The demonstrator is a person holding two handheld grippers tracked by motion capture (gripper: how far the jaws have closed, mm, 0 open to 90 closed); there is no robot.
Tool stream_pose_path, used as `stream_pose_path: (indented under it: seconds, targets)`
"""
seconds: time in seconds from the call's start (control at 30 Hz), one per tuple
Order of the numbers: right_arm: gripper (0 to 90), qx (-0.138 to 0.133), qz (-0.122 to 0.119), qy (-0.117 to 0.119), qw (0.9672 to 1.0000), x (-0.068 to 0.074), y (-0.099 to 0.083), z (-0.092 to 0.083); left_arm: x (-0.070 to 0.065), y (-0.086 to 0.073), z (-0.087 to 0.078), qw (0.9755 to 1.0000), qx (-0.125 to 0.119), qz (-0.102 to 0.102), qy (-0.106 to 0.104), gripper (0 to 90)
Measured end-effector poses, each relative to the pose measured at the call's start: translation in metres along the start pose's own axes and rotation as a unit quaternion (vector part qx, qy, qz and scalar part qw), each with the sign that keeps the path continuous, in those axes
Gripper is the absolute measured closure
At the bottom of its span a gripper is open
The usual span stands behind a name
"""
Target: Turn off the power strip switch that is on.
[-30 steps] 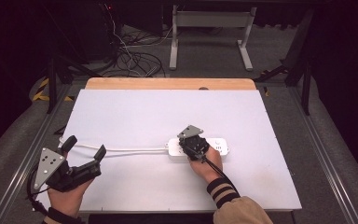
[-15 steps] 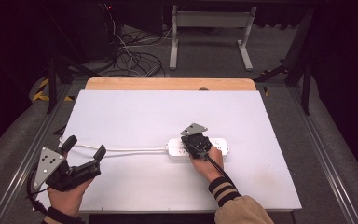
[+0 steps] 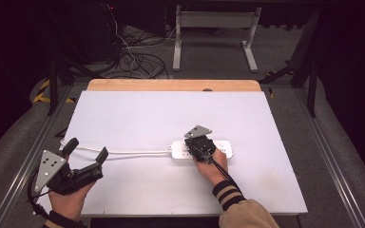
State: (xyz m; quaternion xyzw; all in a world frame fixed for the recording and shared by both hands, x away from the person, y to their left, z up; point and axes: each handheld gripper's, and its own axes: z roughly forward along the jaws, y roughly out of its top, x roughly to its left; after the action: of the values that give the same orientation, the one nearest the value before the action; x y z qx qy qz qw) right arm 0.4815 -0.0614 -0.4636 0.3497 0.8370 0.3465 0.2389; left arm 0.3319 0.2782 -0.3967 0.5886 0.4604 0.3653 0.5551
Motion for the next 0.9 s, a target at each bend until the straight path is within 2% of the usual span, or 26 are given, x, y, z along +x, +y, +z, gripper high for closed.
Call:
stream_pose_path:
  seconds: [0.17, 0.23, 0.3, 0.33, 0.4, 0.43, 0.57, 0.73, 0.9]
  targets:
    - [90.0, -0.003, 0.003, -0.001, 1.0000, 0.000, 0.000, 0.000, 0.000, 0.000, 0.000, 1.0000, -0.001, -0.001, 0.000, 4.0]
    - [90.0, -0.032, 0.020, 0.000, 0.9993, -0.002, 0.001, -0.005, 0.000, 0.000, 0.000, 1.0000, -0.001, 0.000, 0.001, 4.0]
    - [90.0, -0.075, 0.016, -0.005, 0.9971, -0.006, 0.009, -0.020, 0.001, 0.000, 0.000, 1.0000, -0.001, -0.001, 0.001, 4.0]
    - [90.0, -0.075, 0.016, -0.005, 0.9971, -0.006, 0.009, -0.020, 0.001, 0.000, 0.000, 1.0000, 0.000, 0.000, 0.002, 4.0]
    - [90.0, -0.090, 0.016, -0.008, 0.9958, -0.013, 0.013, -0.032, 0.001, 0.000, 0.000, 1.0000, 0.000, -0.002, 0.001, 4.0]
    - [90.0, -0.097, 0.024, -0.006, 0.9950, -0.017, 0.015, -0.038, 0.001, 0.000, 0.000, 1.0000, 0.000, -0.002, 0.002, 4.0]
    - [90.0, -0.137, 0.039, -0.011, 0.9897, -0.031, 0.019, -0.059, -0.001, 0.000, 0.001, 1.0000, -0.001, 0.000, 0.002, 4.0]
    - [90.0, -0.178, 0.042, -0.016, 0.9830, -0.037, 0.022, -0.078, -0.001, 0.000, 0.001, 1.0000, 0.001, 0.002, 0.001, 4.0]
    - [90.0, -0.222, 0.045, -0.017, 0.9738, -0.047, 0.018, -0.102, 0.001, 0.000, 0.000, 1.0000, -0.001, 0.000, 0.004, 4.1]
